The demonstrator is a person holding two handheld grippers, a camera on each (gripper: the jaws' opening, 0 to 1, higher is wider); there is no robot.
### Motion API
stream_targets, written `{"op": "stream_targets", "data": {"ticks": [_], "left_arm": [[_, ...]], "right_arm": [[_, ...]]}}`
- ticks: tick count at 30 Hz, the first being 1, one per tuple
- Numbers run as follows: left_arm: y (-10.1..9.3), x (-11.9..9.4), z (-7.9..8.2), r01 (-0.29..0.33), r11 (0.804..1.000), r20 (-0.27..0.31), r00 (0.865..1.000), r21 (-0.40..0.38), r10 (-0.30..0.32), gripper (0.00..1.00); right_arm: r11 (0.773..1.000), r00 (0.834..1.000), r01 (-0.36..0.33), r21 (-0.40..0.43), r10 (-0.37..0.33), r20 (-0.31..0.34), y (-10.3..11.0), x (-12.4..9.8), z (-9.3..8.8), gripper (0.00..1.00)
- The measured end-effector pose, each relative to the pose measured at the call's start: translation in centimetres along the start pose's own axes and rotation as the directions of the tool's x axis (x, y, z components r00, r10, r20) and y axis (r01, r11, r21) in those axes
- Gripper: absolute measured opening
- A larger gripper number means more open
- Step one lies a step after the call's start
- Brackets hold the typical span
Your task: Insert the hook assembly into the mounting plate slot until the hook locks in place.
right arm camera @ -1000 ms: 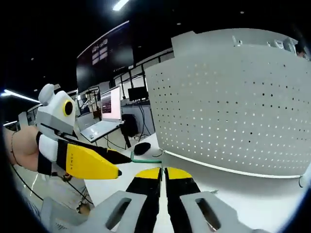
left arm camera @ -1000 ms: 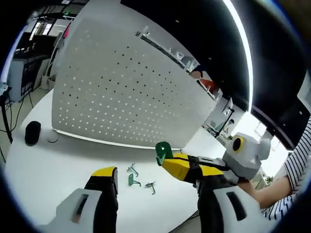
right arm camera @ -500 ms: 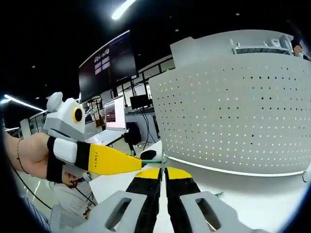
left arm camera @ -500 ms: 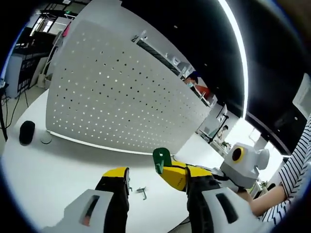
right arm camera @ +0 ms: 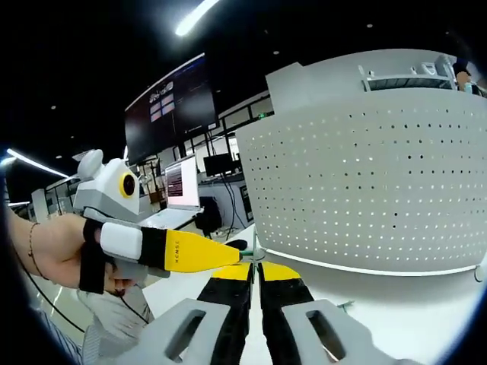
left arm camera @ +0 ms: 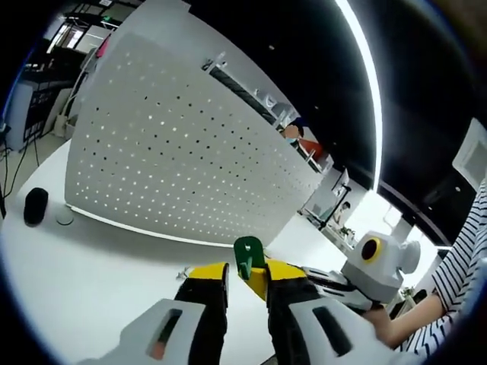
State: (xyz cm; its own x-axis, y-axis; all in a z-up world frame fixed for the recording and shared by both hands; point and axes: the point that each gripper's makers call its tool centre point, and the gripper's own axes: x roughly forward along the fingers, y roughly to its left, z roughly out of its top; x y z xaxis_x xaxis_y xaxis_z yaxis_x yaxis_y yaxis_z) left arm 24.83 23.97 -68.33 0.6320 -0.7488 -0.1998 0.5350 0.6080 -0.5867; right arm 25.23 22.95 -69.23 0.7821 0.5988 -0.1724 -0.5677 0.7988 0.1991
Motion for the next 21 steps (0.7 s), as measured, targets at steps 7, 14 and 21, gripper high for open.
{"op": "stream_targets", "data": {"ticks": [7,14,21], "left_arm": [[-0.12,-0.19,0.1,0.011,0.999,0.02,1.0,-0.041,-0.01,0.06],[-0.43,-0.25,-0.14,0.02,0.998,0.021,1.0,-0.067,-0.018,0.05],[-0.84,-0.41,-0.2,0.027,0.997,0.031,0.999,-0.074,-0.025,0.02]], "right_arm": [[1.0,1.0,-0.004,-0.003,0.004,0.004,0.27,-0.09,0.1,0.01],[1.0,1.0,-0.005,-0.008,0.005,0.006,0.42,-0.2,-0.04,0.01],[0.999,1.0,-0.007,-0.045,0.007,0.008,0.64,-0.37,0.12,0.01]]}}
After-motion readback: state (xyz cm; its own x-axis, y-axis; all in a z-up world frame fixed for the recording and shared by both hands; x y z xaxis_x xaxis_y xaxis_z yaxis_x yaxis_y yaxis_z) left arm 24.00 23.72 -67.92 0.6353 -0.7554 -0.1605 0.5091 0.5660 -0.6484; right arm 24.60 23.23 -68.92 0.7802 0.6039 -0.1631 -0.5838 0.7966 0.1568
